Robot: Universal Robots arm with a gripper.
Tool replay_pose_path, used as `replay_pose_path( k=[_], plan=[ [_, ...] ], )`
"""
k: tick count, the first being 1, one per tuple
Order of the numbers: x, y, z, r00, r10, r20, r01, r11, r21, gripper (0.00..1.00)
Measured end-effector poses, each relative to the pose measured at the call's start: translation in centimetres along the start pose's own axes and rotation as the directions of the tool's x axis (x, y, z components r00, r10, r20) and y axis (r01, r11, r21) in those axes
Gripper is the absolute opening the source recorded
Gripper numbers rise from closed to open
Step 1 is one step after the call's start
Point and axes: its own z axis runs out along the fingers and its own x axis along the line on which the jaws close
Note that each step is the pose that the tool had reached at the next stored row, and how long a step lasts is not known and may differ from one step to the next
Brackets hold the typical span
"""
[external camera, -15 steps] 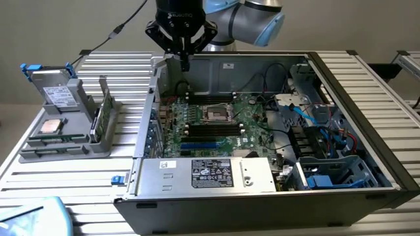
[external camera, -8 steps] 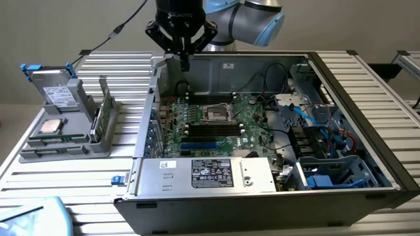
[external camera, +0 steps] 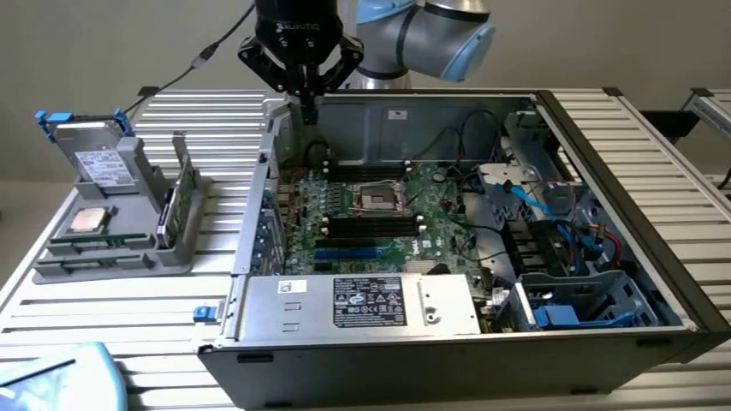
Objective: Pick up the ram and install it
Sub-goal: 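Reach for the ram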
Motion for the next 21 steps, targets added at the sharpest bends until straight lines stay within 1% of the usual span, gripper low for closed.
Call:
replay_pose_path(
  k=[8,21],
  plan=[
    [2.9,-0.21,-0.04,1.0000,0.000,-0.0001,0.000,1.0000,0.0001,0.10],
    [8.8,-0.75,-0.17,1.0000,0.000,0.0005,0.000,1.0000,-0.0002,0.10]
  ],
)
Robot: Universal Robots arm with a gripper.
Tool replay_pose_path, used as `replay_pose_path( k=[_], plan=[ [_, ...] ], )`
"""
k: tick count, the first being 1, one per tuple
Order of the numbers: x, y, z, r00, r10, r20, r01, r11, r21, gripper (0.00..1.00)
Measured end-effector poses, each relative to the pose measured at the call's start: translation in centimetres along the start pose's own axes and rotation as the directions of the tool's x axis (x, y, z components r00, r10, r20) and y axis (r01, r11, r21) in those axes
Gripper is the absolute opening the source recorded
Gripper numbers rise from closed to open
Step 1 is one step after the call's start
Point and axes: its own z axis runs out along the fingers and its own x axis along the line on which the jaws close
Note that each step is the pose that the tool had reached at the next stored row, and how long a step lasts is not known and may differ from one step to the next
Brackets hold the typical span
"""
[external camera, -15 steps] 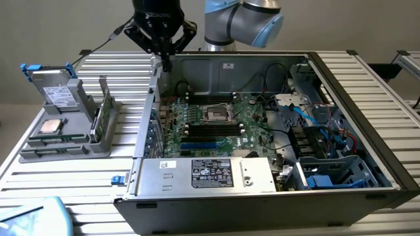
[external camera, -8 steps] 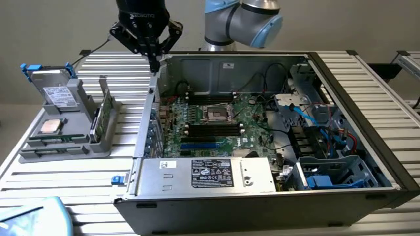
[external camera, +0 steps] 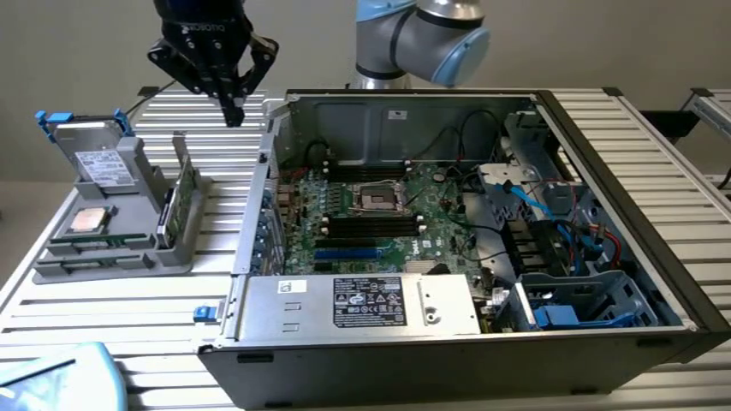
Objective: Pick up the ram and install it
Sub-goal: 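Reach for the ram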
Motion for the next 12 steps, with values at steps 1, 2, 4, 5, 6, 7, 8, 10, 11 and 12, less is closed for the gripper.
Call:
replay_pose_path(
  k=[1,2,4,5,6,7,8,10,11,12],
  plan=[
    [0.4,-0.05,-0.01,1.0000,0.000,0.0000,0.000,1.0000,-0.0001,0.10],
    [0.9,-0.11,-0.02,1.0000,0.000,0.0000,0.000,1.0000,-0.0002,0.10],
    [1.8,-0.21,-0.04,1.0000,0.000,0.0000,0.000,1.0000,-0.0003,0.10],
    [2.2,-0.27,-0.06,1.0000,0.000,0.0000,0.000,1.0000,-0.0003,0.10],
    [2.7,-0.33,-0.07,1.0000,0.000,-0.0001,0.000,1.0000,-0.0004,0.10],
    [3.2,-0.39,-0.08,1.0000,0.000,-0.0001,0.000,1.0000,-0.0005,0.10],
    [3.6,-0.46,-0.09,1.0000,0.000,0.0000,0.000,1.0000,-0.0005,0.10],
    [4.5,-0.59,-0.12,1.0000,0.000,-0.0001,0.000,1.0000,-0.0006,0.10],
    [5.0,-0.66,-0.13,1.0000,0.000,-0.0001,0.000,1.0000,-0.0006,0.10],
    [5.4,-0.73,-0.14,1.0000,0.000,-0.0001,0.000,1.0000,-0.0006,0.10]
  ],
)
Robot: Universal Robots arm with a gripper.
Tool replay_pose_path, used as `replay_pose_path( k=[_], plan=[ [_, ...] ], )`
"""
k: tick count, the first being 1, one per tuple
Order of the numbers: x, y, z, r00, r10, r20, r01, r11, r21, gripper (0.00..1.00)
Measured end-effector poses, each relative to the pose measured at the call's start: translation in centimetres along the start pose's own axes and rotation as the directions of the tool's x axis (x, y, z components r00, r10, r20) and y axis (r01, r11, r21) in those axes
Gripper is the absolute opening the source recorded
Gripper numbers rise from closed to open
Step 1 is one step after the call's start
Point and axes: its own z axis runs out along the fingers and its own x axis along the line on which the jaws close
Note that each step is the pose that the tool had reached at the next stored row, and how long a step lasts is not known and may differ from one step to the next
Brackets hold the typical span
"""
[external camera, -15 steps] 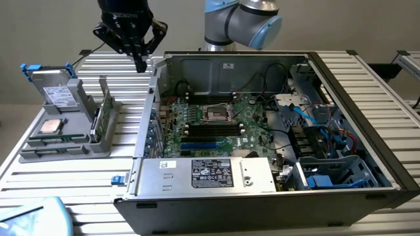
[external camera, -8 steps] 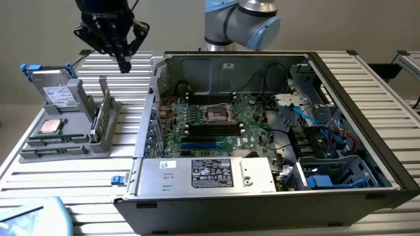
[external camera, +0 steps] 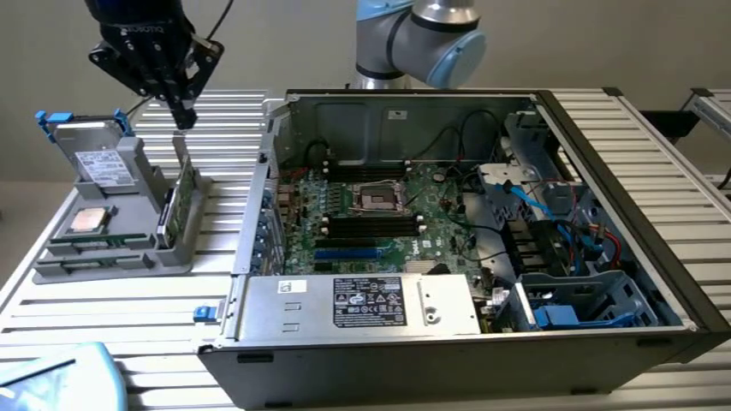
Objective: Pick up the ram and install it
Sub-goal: 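Reach for the ram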
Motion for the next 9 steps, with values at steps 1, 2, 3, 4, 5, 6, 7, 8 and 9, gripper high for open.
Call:
replay_pose_path(
  k=[1,2,3,4,5,6,7,8,9],
  plan=[
    [0.4,-0.08,-0.01,1.0000,0.000,0.0000,0.000,1.0000,0.0000,0.10],
    [0.9,-0.16,-0.03,1.0000,0.000,0.0000,0.000,1.0000,0.0000,0.10],
    [1.3,-0.25,-0.04,1.0000,0.000,0.0000,0.000,1.0000,0.0000,0.10],
    [1.8,-0.34,-0.05,1.0000,0.000,-0.0001,0.000,1.0000,0.0001,0.10],
    [2.2,-0.43,-0.07,1.0000,0.000,-0.0001,0.000,1.0000,0.0001,0.10],
    [2.7,-0.53,-0.08,1.0000,0.000,0.0000,0.000,1.0000,0.0000,0.10],
    [3.1,-0.65,-0.09,1.0000,0.000,0.0000,0.000,1.0000,0.0000,0.10],
    [3.5,-0.80,-0.11,1.0000,0.000,0.0000,0.000,1.0000,0.0000,0.10],
    [4.0,-0.95,-0.12,1.0000,0.000,0.0000,0.000,1.0000,0.0000,0.10]
  ],
)
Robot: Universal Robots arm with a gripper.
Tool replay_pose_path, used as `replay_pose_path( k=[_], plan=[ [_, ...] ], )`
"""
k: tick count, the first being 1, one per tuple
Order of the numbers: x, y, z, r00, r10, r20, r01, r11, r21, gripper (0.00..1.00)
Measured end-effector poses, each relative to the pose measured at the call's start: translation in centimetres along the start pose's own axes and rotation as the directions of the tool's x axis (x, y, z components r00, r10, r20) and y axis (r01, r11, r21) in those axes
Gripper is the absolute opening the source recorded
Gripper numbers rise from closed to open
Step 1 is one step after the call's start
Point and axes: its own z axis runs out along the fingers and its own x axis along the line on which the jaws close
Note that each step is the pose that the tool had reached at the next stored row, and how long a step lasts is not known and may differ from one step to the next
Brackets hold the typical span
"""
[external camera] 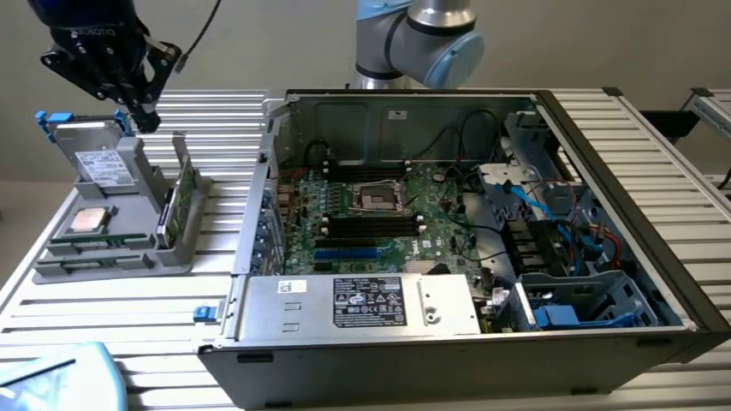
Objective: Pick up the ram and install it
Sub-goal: 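Reach for the ram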
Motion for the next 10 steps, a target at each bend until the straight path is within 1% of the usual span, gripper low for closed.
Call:
replay_pose_path(
  k=[6,10],
  plan=[
    [2.4,-0.82,-0.08,1.0000,0.000,0.0000,0.000,1.0000,0.0002,0.10],
    [3.3,-1.30,-0.12,1.0000,0.000,0.0000,0.000,1.0000,0.0018,0.10]
  ],
)
